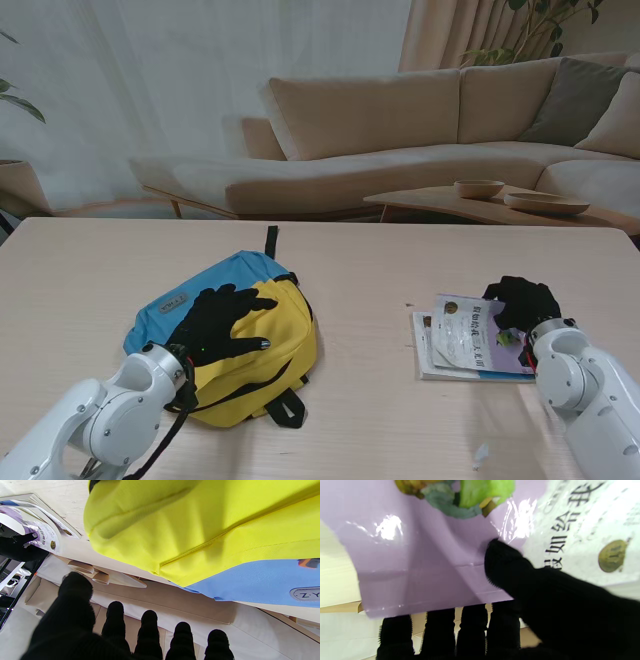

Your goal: Pack books into the school bag then zip close the school bag

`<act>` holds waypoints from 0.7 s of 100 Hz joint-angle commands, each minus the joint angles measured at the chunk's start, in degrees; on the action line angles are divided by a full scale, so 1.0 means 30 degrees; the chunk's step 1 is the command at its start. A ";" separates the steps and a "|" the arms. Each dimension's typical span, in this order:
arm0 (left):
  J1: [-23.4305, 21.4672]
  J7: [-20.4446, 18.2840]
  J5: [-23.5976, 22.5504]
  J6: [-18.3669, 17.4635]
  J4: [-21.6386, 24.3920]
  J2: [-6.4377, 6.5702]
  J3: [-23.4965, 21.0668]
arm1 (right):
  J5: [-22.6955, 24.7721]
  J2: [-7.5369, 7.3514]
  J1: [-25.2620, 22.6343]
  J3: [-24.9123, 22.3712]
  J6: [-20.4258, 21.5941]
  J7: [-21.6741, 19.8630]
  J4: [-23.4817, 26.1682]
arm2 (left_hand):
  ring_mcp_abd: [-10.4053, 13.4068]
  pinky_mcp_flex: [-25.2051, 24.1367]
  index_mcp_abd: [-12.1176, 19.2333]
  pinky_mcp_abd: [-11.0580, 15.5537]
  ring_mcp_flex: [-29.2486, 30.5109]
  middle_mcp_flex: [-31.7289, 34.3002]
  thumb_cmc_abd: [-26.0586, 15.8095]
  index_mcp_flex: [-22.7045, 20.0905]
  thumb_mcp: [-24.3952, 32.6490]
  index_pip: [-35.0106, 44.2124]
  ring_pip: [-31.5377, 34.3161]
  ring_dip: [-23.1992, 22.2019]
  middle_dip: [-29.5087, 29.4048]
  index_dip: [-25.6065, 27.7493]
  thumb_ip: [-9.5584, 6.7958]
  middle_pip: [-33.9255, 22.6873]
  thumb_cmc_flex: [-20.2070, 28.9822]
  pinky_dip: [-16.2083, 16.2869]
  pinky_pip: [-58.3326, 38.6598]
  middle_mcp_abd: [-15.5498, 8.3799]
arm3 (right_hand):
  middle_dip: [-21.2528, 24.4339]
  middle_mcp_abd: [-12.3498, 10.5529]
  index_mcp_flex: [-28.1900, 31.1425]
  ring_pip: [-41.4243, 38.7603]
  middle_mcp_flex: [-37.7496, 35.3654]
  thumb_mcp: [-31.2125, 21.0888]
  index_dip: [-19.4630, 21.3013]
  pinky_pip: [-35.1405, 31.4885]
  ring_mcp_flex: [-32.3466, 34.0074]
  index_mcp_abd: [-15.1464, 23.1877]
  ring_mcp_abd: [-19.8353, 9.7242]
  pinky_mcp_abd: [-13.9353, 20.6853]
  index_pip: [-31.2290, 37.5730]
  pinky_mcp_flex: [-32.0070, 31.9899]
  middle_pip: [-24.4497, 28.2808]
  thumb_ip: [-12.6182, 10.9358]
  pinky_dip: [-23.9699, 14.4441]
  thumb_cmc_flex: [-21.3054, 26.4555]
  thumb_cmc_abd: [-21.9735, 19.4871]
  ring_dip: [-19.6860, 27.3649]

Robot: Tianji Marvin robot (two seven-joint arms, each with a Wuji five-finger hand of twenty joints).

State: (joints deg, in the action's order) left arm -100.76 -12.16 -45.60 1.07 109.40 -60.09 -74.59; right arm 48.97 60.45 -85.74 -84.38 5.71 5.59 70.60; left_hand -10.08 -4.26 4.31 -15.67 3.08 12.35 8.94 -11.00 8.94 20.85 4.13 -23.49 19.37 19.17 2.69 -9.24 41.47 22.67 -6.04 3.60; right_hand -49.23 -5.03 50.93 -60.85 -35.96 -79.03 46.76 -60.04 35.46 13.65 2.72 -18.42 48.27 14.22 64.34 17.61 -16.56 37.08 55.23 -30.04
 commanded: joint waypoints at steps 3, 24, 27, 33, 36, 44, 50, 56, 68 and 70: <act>-0.0196 -0.0211 0.0036 -0.0100 0.0246 -0.0085 -0.0074 | -0.0396 0.0324 -0.0384 -0.0146 -0.0078 0.0116 0.0362 | 0.0576 -0.0071 0.0581 0.0486 -0.0559 -0.0862 -0.0786 0.0771 -0.0333 -0.0135 -0.0452 0.0224 -0.0285 -0.0290 -0.0618 0.0207 -0.0209 -0.0383 0.1051 -0.0472 | 0.4170 0.1650 0.1362 0.2291 -0.2564 -0.2662 0.3028 -0.0639 0.1769 0.0760 0.1071 0.0017 0.4270 0.0511 -0.2946 -0.2888 -0.0492 0.1433 -0.1180 0.0988; -0.0216 -0.0162 0.0162 -0.0277 0.0240 -0.0095 -0.0158 | -0.1492 0.0574 -0.0915 -0.0866 -0.0164 0.0049 0.1614 | 0.0563 -0.0078 0.0514 0.0478 -0.0557 -0.0813 -0.0766 0.0755 -0.0326 -0.0044 -0.0436 0.0208 -0.0264 -0.0239 -0.0620 0.0171 -0.0182 -0.0424 0.1021 -0.0412 | 0.4568 0.2793 0.2866 -0.0790 -0.8641 -0.1931 0.6616 -0.2170 0.7027 0.0729 0.2169 -0.1159 0.4893 0.2883 -0.1199 -0.3448 -0.1077 0.4360 -0.2277 0.2104; -0.0214 -0.0162 0.0202 -0.0274 0.0247 -0.0096 -0.0156 | -0.1657 0.0604 -0.1001 -0.0970 -0.0128 0.0024 0.1807 | 0.0562 -0.0076 0.0526 0.0488 -0.0562 -0.0834 -0.0787 0.0763 -0.0321 -0.0030 -0.0438 0.0208 -0.0265 -0.0231 -0.0620 0.0176 -0.0182 -0.0429 0.1017 -0.0425 | 0.3863 0.2925 0.3003 -0.2003 -0.8643 -0.1411 0.7081 -0.2528 0.6992 0.0703 0.2337 -0.1278 0.5124 0.2898 -0.0330 -0.3906 -0.1274 0.4666 -0.3305 0.1802; -0.0234 -0.0197 0.0240 -0.0307 0.0278 -0.0091 -0.0182 | -0.1834 0.0641 -0.1159 -0.1168 -0.0058 -0.0028 0.2172 | 0.0572 -0.0077 0.0521 0.0492 -0.0555 -0.0819 -0.0778 0.0768 -0.0331 -0.0007 -0.0439 0.0209 -0.0260 -0.0220 -0.0616 0.0168 -0.0187 -0.0442 0.1014 -0.0447 | 0.2556 0.3134 0.3066 -0.4163 -0.8455 -0.1327 0.7830 -0.3289 0.6618 0.0751 0.2544 -0.1298 0.5666 0.2714 0.1093 -0.4261 -0.1725 0.4835 -0.3959 0.1013; -0.0252 -0.0210 0.0246 -0.0342 0.0301 -0.0089 -0.0206 | -0.1860 0.0653 -0.1221 -0.1262 -0.0002 -0.0025 0.2330 | 0.0564 -0.0073 0.0511 0.0487 -0.0557 -0.0805 -0.0783 0.0767 -0.0330 0.0005 -0.0439 0.0208 -0.0258 -0.0215 -0.0617 0.0162 -0.0186 -0.0444 0.1009 -0.0428 | 0.2142 0.3209 0.3084 -0.4925 -0.8438 -0.1422 0.8165 -0.3609 0.6525 0.0799 0.2590 -0.1261 0.5828 0.2644 0.1537 -0.4325 -0.1946 0.4848 -0.4060 0.0847; -0.0304 -0.0195 0.0307 -0.0453 0.0366 -0.0095 -0.0283 | -0.2011 0.0686 -0.1388 -0.1544 0.0191 -0.0048 0.2779 | 0.0535 -0.0074 0.0460 0.0475 -0.0554 -0.0766 -0.0773 0.0753 -0.0316 0.0044 -0.0421 0.0186 -0.0252 -0.0198 -0.0622 0.0147 -0.0151 -0.0443 0.0990 -0.0368 | 0.1403 0.3359 0.3245 -0.6110 -0.8493 -0.1614 0.8713 -0.4417 0.6437 0.0848 0.2748 -0.1248 0.6069 0.2747 0.2169 -0.4455 -0.2471 0.4847 -0.4100 0.0509; -0.0311 -0.0184 0.0476 -0.0522 0.0405 -0.0103 -0.0316 | -0.2227 0.0709 -0.1542 -0.1820 0.0364 -0.0170 0.3218 | 0.0498 -0.0072 0.0464 0.0471 -0.0554 -0.0685 -0.0741 0.0753 -0.0301 0.0091 -0.0397 0.0158 -0.0244 -0.0175 -0.0623 0.0123 -0.0123 -0.0430 0.0966 -0.0362 | 0.1247 0.3388 0.3278 -0.6353 -0.8563 -0.1653 0.8855 -0.4678 0.6488 0.0883 0.2740 -0.1216 0.6062 0.2800 0.2233 -0.4465 -0.2657 0.4835 -0.4110 0.0454; -0.0305 -0.0289 0.0673 -0.0593 0.0454 -0.0093 -0.0351 | -0.2610 0.0741 -0.1722 -0.2133 0.0504 -0.0424 0.3757 | 0.0471 -0.0060 0.0436 0.0450 -0.0522 -0.0615 -0.0741 0.0738 -0.0289 0.0149 -0.0357 0.0126 -0.0235 -0.0149 -0.0622 0.0100 -0.0112 -0.0399 0.0923 -0.0331 | 0.1154 0.3440 0.3355 -0.6434 -0.8590 -0.1719 0.8944 -0.4797 0.6484 0.0796 0.2873 -0.1274 0.6057 0.2740 0.2226 -0.4498 -0.2771 0.4861 -0.4025 0.0435; -0.0215 -0.0375 0.1109 -0.0790 0.0424 -0.0096 -0.0392 | -0.3273 0.0754 -0.1969 -0.2724 0.0751 -0.1094 0.4909 | 0.0379 -0.0088 0.0386 0.0392 -0.0456 -0.0507 -0.0681 0.0733 -0.0265 0.0299 -0.0254 0.0053 -0.0218 -0.0082 -0.0620 0.0069 -0.0073 -0.0285 0.0812 -0.0267 | 0.1083 0.3518 0.3387 -0.6474 -0.8617 -0.1748 0.9026 -0.4854 0.6520 0.0797 0.2889 -0.1294 0.5998 0.2742 0.2179 -0.4474 -0.2861 0.4857 -0.3958 0.0429; -0.0185 -0.0387 0.1187 -0.0816 0.0413 -0.0096 -0.0390 | -0.3411 0.0757 -0.2011 -0.2819 0.0774 -0.1214 0.5139 | 0.0368 -0.0095 0.0385 0.0398 -0.0446 -0.0503 -0.0675 0.0741 -0.0265 0.0323 -0.0237 0.0043 -0.0216 -0.0071 -0.0617 0.0070 -0.0079 -0.0265 0.0794 -0.0271 | 0.1077 0.3519 0.3398 -0.6475 -0.8618 -0.1760 0.9034 -0.4849 0.6505 0.0795 0.2905 -0.1296 0.5992 0.2725 0.2174 -0.4478 -0.2867 0.4864 -0.3943 0.0427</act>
State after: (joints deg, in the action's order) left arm -101.25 -12.25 -42.43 -1.00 110.08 -60.12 -75.73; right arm 38.79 62.57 -91.59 -92.45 7.38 2.89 83.62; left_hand -10.07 -4.16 4.31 -15.66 3.08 12.35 8.94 -11.00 8.94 21.04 4.12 -23.48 19.36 19.17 2.69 -9.24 41.48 22.26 -6.04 3.60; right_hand -40.69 4.86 51.77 -68.88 -55.95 -79.60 61.58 -72.36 48.87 5.91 10.34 -21.26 46.33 22.62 57.56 13.89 -24.18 41.32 56.75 -24.68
